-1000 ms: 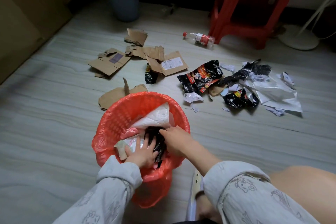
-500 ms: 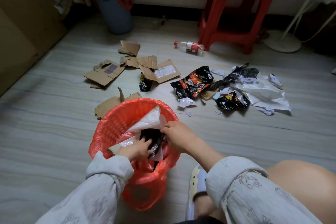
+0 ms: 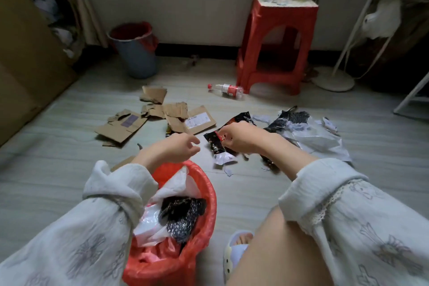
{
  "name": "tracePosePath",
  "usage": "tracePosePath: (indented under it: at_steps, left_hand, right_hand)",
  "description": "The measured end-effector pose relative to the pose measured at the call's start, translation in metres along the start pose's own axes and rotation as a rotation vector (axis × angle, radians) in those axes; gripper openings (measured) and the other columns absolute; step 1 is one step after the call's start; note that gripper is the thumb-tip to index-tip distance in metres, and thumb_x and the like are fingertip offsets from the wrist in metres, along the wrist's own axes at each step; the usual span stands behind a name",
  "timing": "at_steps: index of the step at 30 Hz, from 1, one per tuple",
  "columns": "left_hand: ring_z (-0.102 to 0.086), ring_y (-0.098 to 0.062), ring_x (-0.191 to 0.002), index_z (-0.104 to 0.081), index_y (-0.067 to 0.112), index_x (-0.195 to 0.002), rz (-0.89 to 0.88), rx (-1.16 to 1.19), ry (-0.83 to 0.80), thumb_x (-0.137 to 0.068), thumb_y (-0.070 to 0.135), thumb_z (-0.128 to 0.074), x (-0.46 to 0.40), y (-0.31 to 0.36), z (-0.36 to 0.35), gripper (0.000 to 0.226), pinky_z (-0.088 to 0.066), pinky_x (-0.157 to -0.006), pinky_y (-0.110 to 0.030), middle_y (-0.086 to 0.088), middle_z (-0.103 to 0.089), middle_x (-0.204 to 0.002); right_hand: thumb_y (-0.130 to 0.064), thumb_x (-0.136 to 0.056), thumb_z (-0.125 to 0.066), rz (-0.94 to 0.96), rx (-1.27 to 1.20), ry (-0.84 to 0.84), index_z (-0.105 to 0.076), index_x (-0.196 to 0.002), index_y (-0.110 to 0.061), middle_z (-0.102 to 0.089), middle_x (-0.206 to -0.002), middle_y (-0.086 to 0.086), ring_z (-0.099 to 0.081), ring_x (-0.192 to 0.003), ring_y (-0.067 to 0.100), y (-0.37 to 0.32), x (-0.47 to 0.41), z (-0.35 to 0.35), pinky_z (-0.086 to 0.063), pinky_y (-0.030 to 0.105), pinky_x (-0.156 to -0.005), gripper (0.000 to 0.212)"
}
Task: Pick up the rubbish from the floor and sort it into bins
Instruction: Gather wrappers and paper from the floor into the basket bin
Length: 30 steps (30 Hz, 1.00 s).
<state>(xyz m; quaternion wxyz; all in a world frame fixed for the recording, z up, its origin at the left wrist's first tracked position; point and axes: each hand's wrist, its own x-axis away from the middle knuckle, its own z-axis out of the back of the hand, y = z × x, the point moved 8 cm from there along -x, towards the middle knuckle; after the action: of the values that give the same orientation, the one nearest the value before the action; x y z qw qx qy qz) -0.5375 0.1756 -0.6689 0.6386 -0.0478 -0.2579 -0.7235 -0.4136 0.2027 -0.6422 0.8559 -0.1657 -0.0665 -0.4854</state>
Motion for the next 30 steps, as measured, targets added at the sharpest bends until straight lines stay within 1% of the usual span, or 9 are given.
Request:
tracePosePath:
  at_steps: [2,5,10,13,16,19,23,27,30]
  left_hand:
    - [-0.055,-0.021,-0.115,-0.049,0.014,-0.131,-0.052,-0.017,0.052,-0.098,0.029,-0.041,-0.020,0.023,0.016,0.037,-0.042,-0.095,-0.030,-0.005,-0.057,-0.130]
    - [-0.056,-0.020,-0.111,-0.051,0.016,-0.129,-0.121,-0.008,0.041,-0.098,0.027,-0.041,-0.063,0.065,0.017,0.034,-0.044,-0.092,-0.030,-0.005,-0.058,-0.128]
    - [-0.058,-0.022,-0.106,-0.055,0.016,-0.123,-0.240,-0.051,-0.034,-0.097,0.023,-0.044,-0.159,0.132,-0.035,0.030,-0.047,-0.091,-0.035,-0.006,-0.060,-0.123]
    - [-0.048,-0.022,-0.120,-0.042,0.019,-0.136,-0.265,-0.103,-0.095,-0.093,0.021,-0.050,-0.228,0.156,-0.088,0.043,-0.040,-0.101,-0.033,-0.007,-0.045,-0.138]
    - [-0.017,-0.028,-0.142,-0.015,0.026,-0.148,-0.270,-0.241,-0.165,-0.088,0.017,-0.059,-0.295,0.167,-0.142,0.075,-0.028,-0.113,-0.044,-0.009,-0.010,-0.156]
    - [0.006,-0.031,-0.145,0.007,0.035,-0.148,-0.303,-0.468,-0.230,-0.080,0.018,-0.069,-0.336,0.172,-0.185,0.103,-0.021,-0.114,-0.052,-0.007,0.016,-0.156]
    - [0.016,-0.035,-0.143,0.020,0.038,-0.143,-0.379,-0.678,-0.264,-0.069,0.032,-0.079,-0.384,0.184,-0.233,0.124,-0.018,-0.109,-0.063,-0.007,0.030,-0.152]
    - [0.017,-0.032,-0.143,0.024,0.038,-0.141,-0.458,-0.746,-0.274,-0.061,0.041,-0.082,-0.415,0.195,-0.268,0.133,-0.017,-0.109,-0.064,-0.006,0.030,-0.152]
    - [0.002,-0.028,-0.144,0.019,0.040,-0.143,-0.511,-0.764,-0.301,-0.061,0.039,-0.082,-0.419,0.195,-0.289,0.130,-0.020,-0.109,-0.058,-0.003,0.015,-0.156]
  right_hand:
    - [-0.019,-0.095,-0.044,-0.057,0.000,0.003,-0.054,-0.126,-0.011,-0.062,-0.122,0.010,-0.058,-0.106,0.029,0.035,-0.001,0.009,-0.049,0.039,-0.090,0.034]
    - [-0.020,-0.095,-0.045,-0.178,-0.041,0.020,-0.052,-0.129,-0.013,-0.060,-0.127,0.010,-0.055,-0.113,0.029,0.111,-0.001,0.011,-0.047,0.037,-0.093,0.036]
    - [-0.023,-0.094,-0.047,-0.384,-0.185,0.011,-0.044,-0.136,-0.018,-0.054,-0.133,0.011,-0.050,-0.121,0.028,0.254,0.004,-0.036,-0.042,0.034,-0.097,0.043]
    - [-0.022,-0.093,-0.049,-0.488,-0.252,0.037,-0.042,-0.138,-0.017,-0.052,-0.136,0.012,-0.049,-0.124,0.029,0.337,-0.002,-0.081,-0.041,0.035,-0.099,0.046]
    - [-0.019,-0.090,-0.049,-0.594,-0.314,0.044,-0.038,-0.139,-0.016,-0.046,-0.141,0.012,-0.042,-0.130,0.028,0.409,-0.005,-0.141,-0.036,0.035,-0.106,0.050]
    - [-0.018,-0.089,-0.050,-0.621,-0.338,-0.037,-0.033,-0.140,-0.016,-0.038,-0.145,0.007,-0.031,-0.136,0.027,0.450,-0.001,-0.198,-0.030,0.036,-0.111,0.054]
    - [-0.022,-0.092,-0.050,-0.667,-0.298,-0.073,-0.020,-0.147,-0.019,-0.019,-0.155,0.004,-0.013,-0.144,0.023,0.498,-0.007,-0.238,-0.021,0.034,-0.116,0.063]
    - [-0.033,-0.094,-0.047,-0.732,-0.202,-0.067,-0.010,-0.149,-0.025,-0.002,-0.159,0.001,0.000,-0.146,0.024,0.524,-0.019,-0.256,-0.018,0.038,-0.117,0.067]
    - [-0.035,-0.094,-0.045,-0.749,-0.201,-0.106,-0.014,-0.148,-0.025,0.002,-0.159,0.001,0.003,-0.146,0.025,0.522,-0.025,-0.276,-0.017,0.037,-0.116,0.063]
